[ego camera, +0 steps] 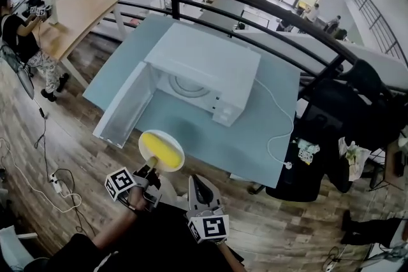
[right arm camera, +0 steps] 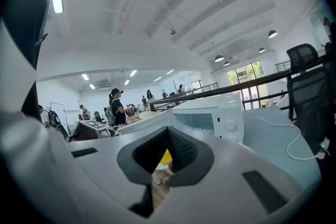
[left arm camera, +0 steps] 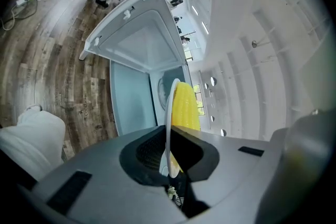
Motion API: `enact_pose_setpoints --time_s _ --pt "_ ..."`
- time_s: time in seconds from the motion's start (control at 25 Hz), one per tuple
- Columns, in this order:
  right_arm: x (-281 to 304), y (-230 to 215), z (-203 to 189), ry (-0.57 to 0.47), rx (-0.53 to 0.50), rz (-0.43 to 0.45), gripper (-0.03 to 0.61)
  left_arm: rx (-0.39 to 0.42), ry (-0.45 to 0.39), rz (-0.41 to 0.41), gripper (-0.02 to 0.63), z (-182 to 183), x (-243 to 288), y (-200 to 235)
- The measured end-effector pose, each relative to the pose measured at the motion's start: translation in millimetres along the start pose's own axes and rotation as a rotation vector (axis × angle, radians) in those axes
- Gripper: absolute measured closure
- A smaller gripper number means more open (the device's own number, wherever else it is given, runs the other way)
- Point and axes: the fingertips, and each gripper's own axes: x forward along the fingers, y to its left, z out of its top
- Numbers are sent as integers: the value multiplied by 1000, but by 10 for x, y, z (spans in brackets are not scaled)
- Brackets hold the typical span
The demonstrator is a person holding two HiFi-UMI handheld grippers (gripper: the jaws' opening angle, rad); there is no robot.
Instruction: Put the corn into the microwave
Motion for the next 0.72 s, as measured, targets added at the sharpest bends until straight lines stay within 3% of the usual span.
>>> enact_pose_setpoints --time_s 0.36,0.72 --pt "-2 -116 -85 32 7 -11 571 -10 -41 11 595 81 212 23" --pt "195 -369 4 46 -8 -59 571 -30 -28 19 595 172 653 55"
